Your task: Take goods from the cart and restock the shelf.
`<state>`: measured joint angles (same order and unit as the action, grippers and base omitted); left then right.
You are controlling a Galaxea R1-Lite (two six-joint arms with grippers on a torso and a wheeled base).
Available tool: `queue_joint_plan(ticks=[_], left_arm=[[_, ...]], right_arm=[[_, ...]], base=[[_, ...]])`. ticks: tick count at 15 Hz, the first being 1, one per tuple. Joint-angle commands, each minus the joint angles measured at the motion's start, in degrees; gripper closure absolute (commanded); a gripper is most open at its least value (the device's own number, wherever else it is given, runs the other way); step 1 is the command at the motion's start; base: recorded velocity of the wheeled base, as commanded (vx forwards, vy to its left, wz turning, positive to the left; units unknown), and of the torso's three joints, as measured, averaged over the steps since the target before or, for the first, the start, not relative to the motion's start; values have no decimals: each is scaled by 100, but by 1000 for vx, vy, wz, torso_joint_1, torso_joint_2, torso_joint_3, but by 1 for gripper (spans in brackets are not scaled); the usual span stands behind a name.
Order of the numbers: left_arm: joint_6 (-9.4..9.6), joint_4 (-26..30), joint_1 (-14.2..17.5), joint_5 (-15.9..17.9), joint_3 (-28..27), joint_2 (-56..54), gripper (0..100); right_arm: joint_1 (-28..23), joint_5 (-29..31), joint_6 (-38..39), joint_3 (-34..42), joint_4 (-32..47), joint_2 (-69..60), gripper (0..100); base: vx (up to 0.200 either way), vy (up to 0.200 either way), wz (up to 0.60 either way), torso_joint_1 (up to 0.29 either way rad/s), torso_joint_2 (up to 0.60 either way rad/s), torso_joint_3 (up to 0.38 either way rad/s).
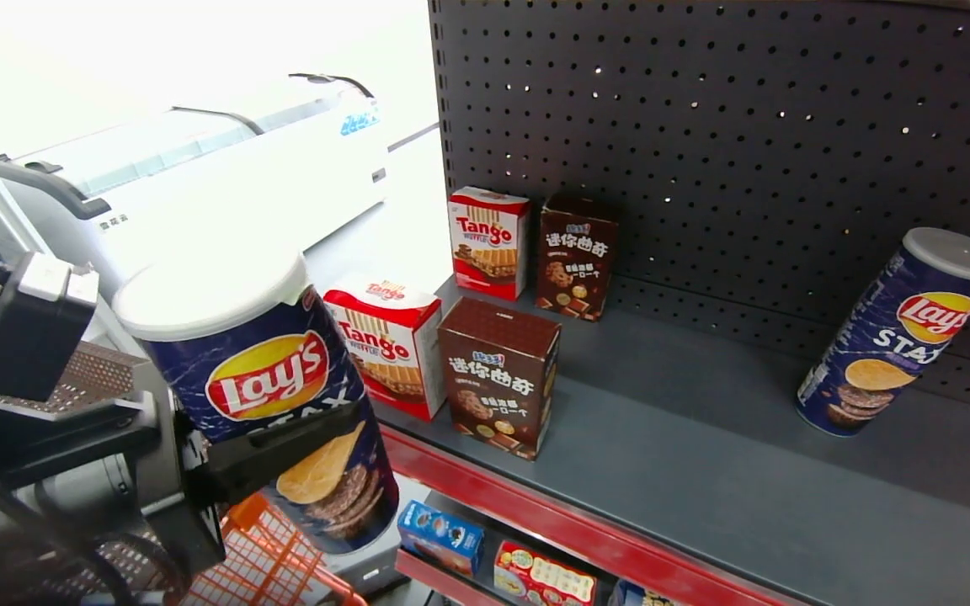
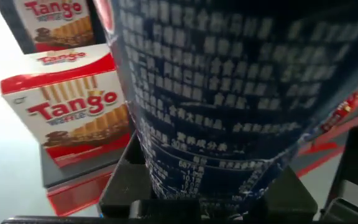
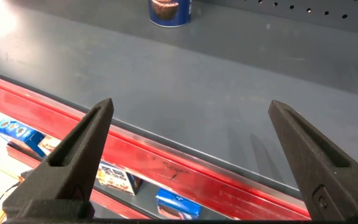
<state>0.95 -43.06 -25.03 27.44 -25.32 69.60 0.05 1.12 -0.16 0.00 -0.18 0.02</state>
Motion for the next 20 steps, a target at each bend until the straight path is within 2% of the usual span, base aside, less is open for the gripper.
queue_joint_plan(ticks=[1,5,8,10,11,14,20], left_arm=[[2,-10,-125,121,62,-78,100],[10,-10,-178,183,36,-78,100],[10,-10,-609,271,10,-69,100],[46,-10,-626,490,10,-69,100],[98,-10,-626,499,10,-60,100],[98,-10,-626,499,10,-51,100],[89,-10,-617,490,36,-69,100]], right_arm=[[4,2,-2,0,1,-2,0],[4,11,-2,0,-8,-2,0],[4,11,-2,0,-8,-2,0],[4,11,-2,0,-8,-2,0],[4,11,-2,0,-8,-2,0],[4,11,7,0,-8,-2,0],[4,11,7,0,-8,-2,0]], base=[[0,0,0,0,0,0],[0,0,-150,1,-1,2],[0,0,-600,2,4,4],[0,0,-600,10,5,2],[0,0,-600,-2,2,2],[0,0,-600,1,4,4],[0,0,0,0,0,0]])
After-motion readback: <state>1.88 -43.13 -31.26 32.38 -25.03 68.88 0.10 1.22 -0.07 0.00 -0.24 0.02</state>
